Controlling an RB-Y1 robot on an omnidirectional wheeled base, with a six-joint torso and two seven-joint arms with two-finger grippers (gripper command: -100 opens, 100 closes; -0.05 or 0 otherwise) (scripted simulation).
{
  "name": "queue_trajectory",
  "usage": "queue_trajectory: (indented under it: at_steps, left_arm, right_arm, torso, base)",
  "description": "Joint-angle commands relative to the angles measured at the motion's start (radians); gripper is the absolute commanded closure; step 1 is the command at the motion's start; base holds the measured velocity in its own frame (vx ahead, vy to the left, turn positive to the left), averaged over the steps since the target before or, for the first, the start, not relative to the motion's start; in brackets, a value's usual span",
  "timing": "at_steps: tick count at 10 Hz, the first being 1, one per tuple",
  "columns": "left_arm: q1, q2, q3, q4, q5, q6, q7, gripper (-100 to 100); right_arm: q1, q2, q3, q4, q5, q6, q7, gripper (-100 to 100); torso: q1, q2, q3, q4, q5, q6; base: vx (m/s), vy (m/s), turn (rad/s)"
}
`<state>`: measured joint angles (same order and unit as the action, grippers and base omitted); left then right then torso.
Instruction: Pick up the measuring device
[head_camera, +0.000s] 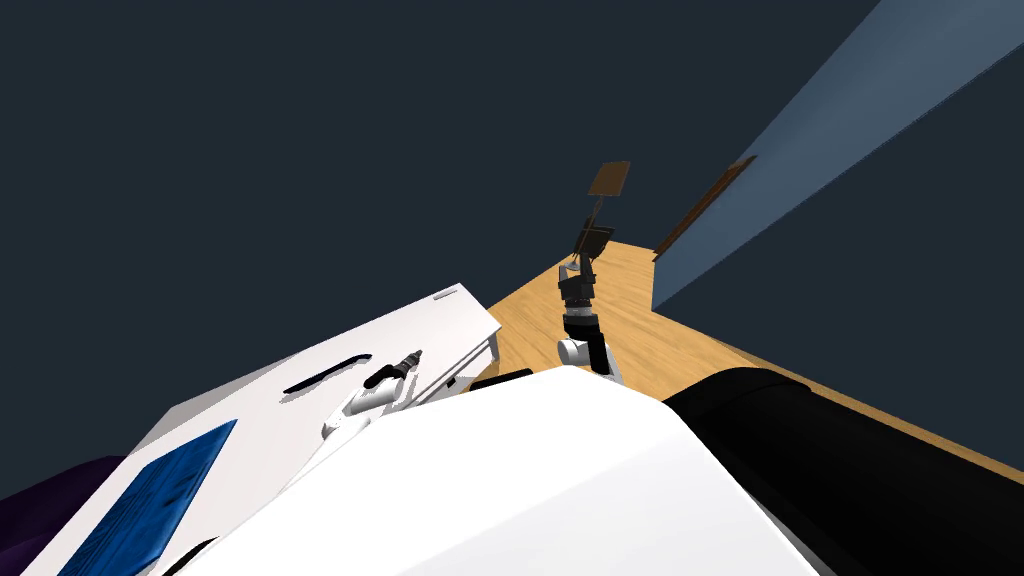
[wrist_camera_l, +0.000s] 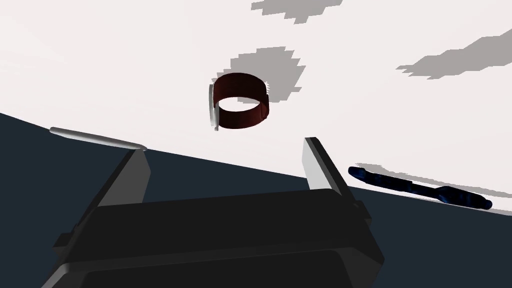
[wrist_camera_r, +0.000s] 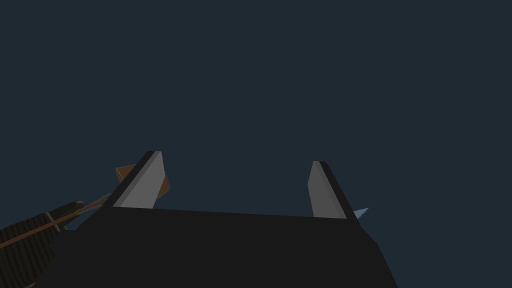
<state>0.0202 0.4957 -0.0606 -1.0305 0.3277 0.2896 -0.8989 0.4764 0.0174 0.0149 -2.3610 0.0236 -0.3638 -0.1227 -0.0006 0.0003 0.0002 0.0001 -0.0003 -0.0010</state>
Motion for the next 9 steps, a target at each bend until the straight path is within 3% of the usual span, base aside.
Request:
queue_trajectory:
  at_steps: [1,4,5,6,7,9]
  left_arm:
    - [-0.015,0.006,-0.004,0.038,0.014,0.001,-0.020,-100]
    - [-0.033,0.016,-0.006,0.086,0.037,0.020,-0.057,-100]
    - [-0.030,0.017,-0.009,0.080,0.037,0.012,-0.048,-100]
    - [-0.031,0.017,-0.010,0.084,0.039,0.011,-0.051,0]
    - [-0.031,0.001,-0.012,0.117,0.009,-0.022,-0.028,-100]
    - [-0.031,-0.009,-0.013,0.138,-0.008,-0.042,-0.015,-100]
  right_arm:
    - [0.000,0.000,0.000,0.000,0.000,0.000,0.000,0]
    - [0.000,0.000,0.000,0.000,0.000,0.000,0.000,0]
    - [0.000,0.000,0.000,0.000,0.000,0.000,0.000,0]
    - [0.000,0.000,0.000,0.000,0.000,0.000,0.000,0]
    - [0.000,0.000,0.000,0.000,0.000,0.000,0.000,0]
    - [0.000,0.000,0.000,0.000,0.000,0.000,0.000,0]
  torso:
    - [0.000,0.000,0.000,0.000,0.000,0.000]
    - [0.000,0.000,0.000,0.000,0.000,0.000]
    - [-0.001,0.000,0.000,0.000,0.000,0.000]
    - [0.000,0.000,0.000,0.000,0.000,0.000]
    - [0.000,0.000,0.000,0.000,0.000,0.000]
    - [0.004,-0.003,-0.002,-0.001,0.001,0.000]
  base:
    - [0.001,-0.007,-0.035]
    - [0.005,-0.012,-0.050]
    - [0.003,-0.007,-0.010]
    - [0.000,0.000,0.000]
    - [0.042,0.033,-0.060]
    - [0.057,0.049,-0.033]
